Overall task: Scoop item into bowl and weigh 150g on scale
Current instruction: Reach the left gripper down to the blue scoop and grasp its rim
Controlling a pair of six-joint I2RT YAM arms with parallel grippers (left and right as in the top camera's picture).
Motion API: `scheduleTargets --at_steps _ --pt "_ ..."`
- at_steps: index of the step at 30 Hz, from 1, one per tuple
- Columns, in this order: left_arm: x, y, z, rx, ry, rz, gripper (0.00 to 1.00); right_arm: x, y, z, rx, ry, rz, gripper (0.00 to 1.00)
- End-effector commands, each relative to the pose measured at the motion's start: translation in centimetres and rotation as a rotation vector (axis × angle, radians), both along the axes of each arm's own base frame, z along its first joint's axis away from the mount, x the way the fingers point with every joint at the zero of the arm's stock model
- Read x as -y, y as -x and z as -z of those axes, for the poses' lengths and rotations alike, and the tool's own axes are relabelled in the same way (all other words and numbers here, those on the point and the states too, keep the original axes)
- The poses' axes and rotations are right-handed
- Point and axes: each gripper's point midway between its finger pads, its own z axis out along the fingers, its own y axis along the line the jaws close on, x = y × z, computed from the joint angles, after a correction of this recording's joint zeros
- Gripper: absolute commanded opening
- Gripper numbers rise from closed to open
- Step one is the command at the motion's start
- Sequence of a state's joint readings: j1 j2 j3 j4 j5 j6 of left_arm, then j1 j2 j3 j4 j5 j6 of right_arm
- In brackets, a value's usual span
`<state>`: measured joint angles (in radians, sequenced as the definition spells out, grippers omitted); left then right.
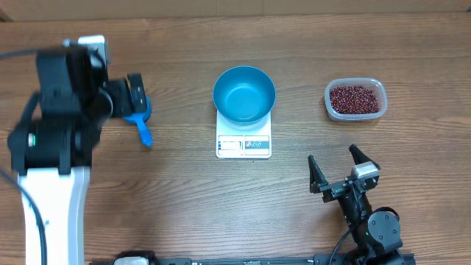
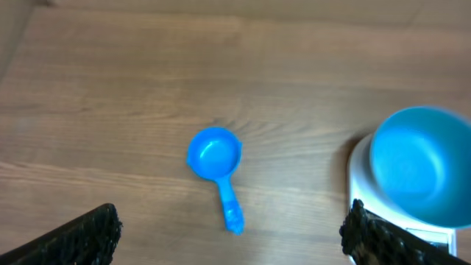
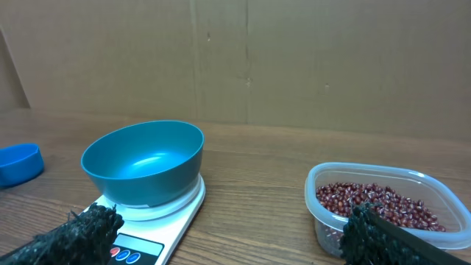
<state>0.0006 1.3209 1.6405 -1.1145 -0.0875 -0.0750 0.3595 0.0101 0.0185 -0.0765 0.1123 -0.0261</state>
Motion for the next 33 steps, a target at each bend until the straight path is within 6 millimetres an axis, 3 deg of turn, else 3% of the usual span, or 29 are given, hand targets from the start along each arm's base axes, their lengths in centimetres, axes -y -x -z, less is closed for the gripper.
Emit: scheduleTargets --at_steps 1,6,13,18,24,29,33 --pt "-1.7 -2.1 0.8 -0.080 -0.079 0.027 0.99 0.3 -0.1 0.3 0.000 -0.002 0.018 1.00" --pt "-3.6 -3.5 5.2 -0.242 -0.086 0.117 0.99 0.3 -0.1 0.3 0.000 -0.002 0.018 1.00" --pt "-6.9 -3.9 11.2 -0.445 -0.084 0.154 1.00 0.3 -0.1 0.3 0.000 -0.002 0.018 1.00" --pt "-7.4 -4.6 15.9 -0.572 -0.048 0.166 1.00 0.3 -0.1 0.3 -0.001 -0.002 0.018 1.00" --pt "-7.9 -6.3 22.9 -0.700 -0.015 0.175 1.00 0.3 -0.1 0.3 0.000 -0.002 0.018 1.00" --pt "-8.1 -7.4 26.2 -0.725 -0.007 0.177 0.99 0.3 -0.1 0.3 0.000 -0.002 0.018 1.00" --pt "-8.3 -8.1 27.7 -0.724 -0.007 0.178 1.00 0.3 -0.1 0.3 0.000 -0.002 0.018 1.00"
